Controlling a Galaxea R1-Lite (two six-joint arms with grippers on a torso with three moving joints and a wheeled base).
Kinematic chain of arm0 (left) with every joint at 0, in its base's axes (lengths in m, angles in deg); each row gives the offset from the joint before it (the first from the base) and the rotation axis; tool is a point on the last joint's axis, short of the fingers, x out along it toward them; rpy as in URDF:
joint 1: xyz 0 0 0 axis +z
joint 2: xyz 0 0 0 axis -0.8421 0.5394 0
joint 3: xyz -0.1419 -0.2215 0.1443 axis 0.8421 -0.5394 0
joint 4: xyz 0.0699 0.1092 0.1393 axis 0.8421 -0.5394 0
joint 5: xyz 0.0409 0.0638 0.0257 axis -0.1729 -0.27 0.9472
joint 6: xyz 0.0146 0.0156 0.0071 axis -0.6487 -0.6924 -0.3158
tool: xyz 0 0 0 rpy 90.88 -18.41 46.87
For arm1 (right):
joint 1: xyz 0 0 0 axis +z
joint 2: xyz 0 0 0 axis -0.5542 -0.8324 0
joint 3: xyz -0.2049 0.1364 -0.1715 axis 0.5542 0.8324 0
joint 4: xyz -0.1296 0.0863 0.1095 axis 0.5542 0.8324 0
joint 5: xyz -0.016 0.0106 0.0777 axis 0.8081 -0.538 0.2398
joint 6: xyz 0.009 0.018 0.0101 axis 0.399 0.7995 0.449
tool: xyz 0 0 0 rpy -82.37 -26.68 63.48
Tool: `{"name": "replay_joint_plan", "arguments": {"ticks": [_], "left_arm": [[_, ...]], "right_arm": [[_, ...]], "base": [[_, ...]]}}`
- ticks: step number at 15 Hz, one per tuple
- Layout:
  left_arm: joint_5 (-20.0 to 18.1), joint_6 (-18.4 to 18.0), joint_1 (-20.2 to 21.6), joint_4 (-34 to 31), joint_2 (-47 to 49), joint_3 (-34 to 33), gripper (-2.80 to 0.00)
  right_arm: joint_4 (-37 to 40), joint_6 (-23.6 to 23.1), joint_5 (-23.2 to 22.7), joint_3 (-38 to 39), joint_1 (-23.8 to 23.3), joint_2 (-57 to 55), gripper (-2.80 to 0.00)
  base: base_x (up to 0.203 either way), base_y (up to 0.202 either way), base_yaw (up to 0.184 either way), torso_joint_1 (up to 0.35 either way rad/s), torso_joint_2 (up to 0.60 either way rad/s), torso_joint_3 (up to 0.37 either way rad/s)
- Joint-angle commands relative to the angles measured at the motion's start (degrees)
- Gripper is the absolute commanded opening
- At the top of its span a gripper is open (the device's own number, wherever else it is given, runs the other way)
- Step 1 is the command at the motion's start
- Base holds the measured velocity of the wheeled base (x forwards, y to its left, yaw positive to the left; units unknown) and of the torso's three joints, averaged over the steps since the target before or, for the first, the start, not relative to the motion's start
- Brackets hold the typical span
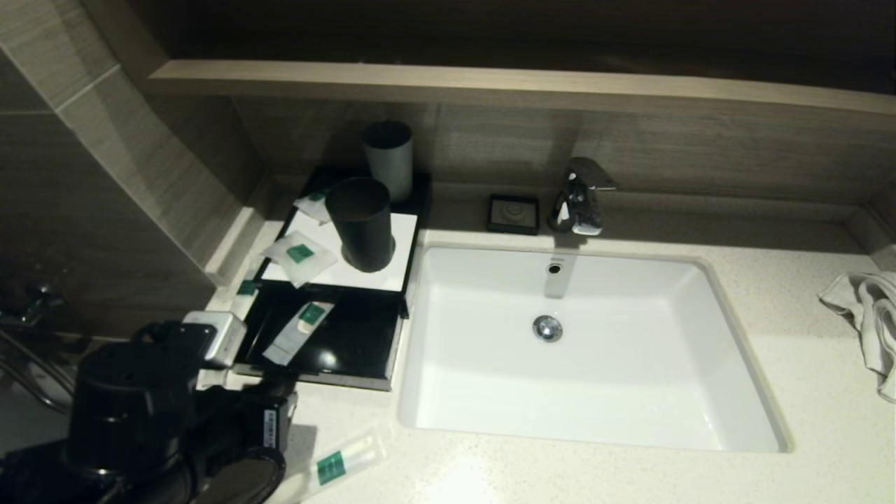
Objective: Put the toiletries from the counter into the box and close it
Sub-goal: Open the drawer
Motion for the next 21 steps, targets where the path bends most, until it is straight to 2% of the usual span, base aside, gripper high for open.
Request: {"name": "replay_joint_plan", "arguments": {"ticks": [1, 6, 10, 12, 16, 21], "left_arm": [[0.28, 0.06, -0.04, 0.21, -1.51, 0.99, -2.8], [0.49, -0.22, 0.01, -1.0, 2.6, 6.16, -2.8], [0.02, -0.3, 0.05, -9.67, 3.02, 12.79, -2.8], [0.01, -0.29, 0.05, -12.04, 4.32, 14.7, -2.8], [-0.03, -0.38, 0.13, -15.18, 6.02, 16.24, -2.8], [-0.03, -0.38, 0.58, -15.34, 8.56, 17.49, -2.8]], "right_arm": [[0.0, -0.05, 0.02, 0.09, 0.0, 0.0, -2.8], [0.0, -0.03, 0.02, 0.09, 0.0, 0.0, -2.8], [0.0, 0.04, 0.02, 0.09, 0.0, 0.0, -2.8], [0.0, 0.04, 0.02, 0.09, 0.0, 0.0, -2.8], [0.0, 0.04, 0.02, 0.09, 0.0, 0.0, -2.8], [0.0, -0.01, 0.02, 0.09, 0.0, 0.0, -2.8]], "base": [[0.0, 0.0, 0.0, 0.0, 0.0, 0.0], [0.0, 0.0, 0.0, 0.0, 0.0, 0.0], [0.0, 0.0, 0.0, 0.0, 0.0, 0.0], [0.0, 0.0, 0.0, 0.0, 0.0, 0.0], [0.0, 0.0, 0.0, 0.0, 0.0, 0.0], [0.0, 0.0, 0.0, 0.0, 0.0, 0.0]]}}
